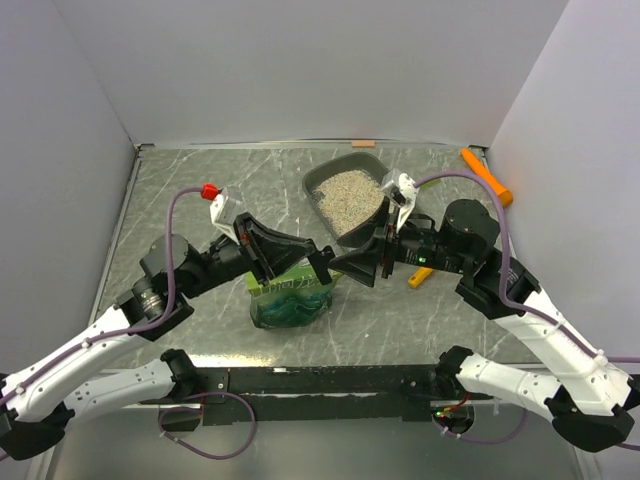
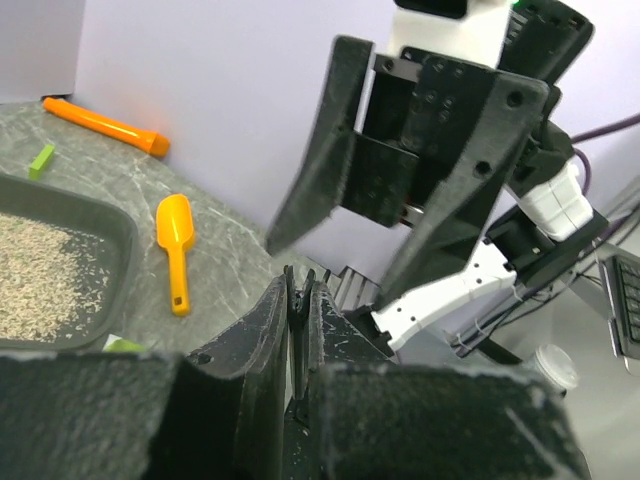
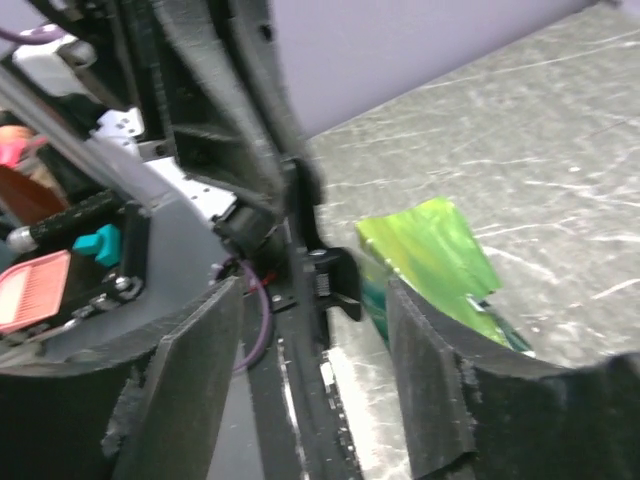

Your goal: Fill the litter box with clean litter

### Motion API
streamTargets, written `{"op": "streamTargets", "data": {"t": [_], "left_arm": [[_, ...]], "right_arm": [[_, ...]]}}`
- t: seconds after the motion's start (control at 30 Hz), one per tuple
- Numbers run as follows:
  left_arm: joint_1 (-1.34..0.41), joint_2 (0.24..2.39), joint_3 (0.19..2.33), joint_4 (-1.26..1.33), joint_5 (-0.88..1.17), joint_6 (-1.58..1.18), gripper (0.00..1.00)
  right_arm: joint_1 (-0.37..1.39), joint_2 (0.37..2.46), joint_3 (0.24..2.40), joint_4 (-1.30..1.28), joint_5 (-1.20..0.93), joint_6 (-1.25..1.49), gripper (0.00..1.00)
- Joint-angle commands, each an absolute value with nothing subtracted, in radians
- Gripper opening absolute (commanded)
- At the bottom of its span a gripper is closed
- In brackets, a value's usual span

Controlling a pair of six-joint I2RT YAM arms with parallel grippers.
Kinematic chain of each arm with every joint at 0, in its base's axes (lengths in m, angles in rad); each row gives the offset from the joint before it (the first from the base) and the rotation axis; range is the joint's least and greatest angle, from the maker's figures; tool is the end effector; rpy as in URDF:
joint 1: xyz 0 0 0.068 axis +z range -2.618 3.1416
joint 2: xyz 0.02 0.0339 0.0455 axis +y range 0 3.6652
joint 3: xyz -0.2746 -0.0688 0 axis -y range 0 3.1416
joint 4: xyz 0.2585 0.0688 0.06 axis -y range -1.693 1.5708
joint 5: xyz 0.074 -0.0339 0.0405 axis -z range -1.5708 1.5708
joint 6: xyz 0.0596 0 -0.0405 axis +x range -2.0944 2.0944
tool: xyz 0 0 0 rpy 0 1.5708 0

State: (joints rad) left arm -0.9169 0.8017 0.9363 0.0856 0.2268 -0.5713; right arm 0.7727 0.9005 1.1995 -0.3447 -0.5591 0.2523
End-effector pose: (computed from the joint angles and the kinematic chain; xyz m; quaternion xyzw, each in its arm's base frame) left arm 0.1147 -0.1717 0.4338 0.1938 0.5967 -0.5773 0.5226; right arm 0.1234 0.1645 0.4565 -0.3630 0.6226 0.4995 0.4808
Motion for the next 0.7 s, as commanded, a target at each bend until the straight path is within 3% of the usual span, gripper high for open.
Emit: {"op": "streamTargets", "data": {"t": [0.0,0.13,0.67], "left_arm": [[-0.916,0.767,0.963,0.08,0.287,-0.54,0.03],[-0.916,0.743,0.951,0.078,0.324,-0.528,0.04],[-0.916,0.753,0.948,0.11,0.396,-0.52,0.03]], "right_arm": [[0.779,0.862,1.203,-0.337,-0.499,0.21,0.71],[0.778,0.862,1.193,-0.347,-0.505,0.175,0.77],[0.779,0.908,1.123,-0.167,-0.836,0.183,0.78]]}}
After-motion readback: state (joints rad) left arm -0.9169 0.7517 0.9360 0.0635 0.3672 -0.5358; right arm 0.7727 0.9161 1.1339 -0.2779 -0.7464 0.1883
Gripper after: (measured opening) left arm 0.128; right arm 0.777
